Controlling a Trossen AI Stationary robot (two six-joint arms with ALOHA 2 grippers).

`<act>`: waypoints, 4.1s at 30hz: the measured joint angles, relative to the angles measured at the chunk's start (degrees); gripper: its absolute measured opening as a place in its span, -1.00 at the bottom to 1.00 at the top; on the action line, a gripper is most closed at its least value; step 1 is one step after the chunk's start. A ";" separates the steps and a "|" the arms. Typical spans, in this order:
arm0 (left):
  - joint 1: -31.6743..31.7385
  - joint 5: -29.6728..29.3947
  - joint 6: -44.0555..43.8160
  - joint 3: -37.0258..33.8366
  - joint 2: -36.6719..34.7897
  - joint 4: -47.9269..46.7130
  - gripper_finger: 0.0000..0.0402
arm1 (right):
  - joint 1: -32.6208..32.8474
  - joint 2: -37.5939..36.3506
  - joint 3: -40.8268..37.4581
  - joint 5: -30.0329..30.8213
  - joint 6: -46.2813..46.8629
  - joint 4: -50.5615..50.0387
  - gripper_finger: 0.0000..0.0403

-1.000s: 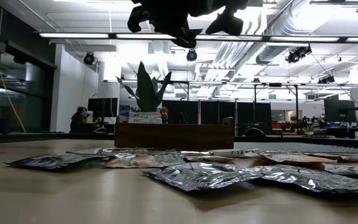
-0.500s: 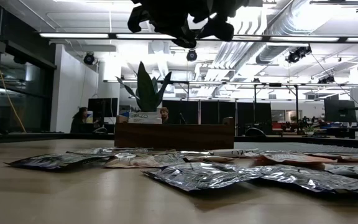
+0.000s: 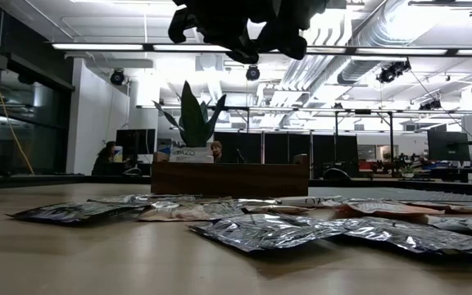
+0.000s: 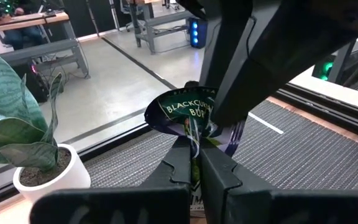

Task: Pick & Place Tea
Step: Put the blue tea bag into the middle section of the wooden organizer

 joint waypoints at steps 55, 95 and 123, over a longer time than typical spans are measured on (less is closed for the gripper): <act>-3.93 2.85 -45.98 -8.62 -24.30 -60.18 0.16 | -2.10 9.08 -3.10 -0.22 -17.25 1.20 -1.00; -3.91 22.71 -26.97 -32.48 -36.61 -19.52 0.16 | -2.03 26.27 11.39 5.86 -28.87 -8.09 -0.89; -3.92 33.49 -22.77 -32.46 -34.74 -19.51 0.16 | 2.23 17.83 11.72 1.55 -18.48 -10.23 -0.36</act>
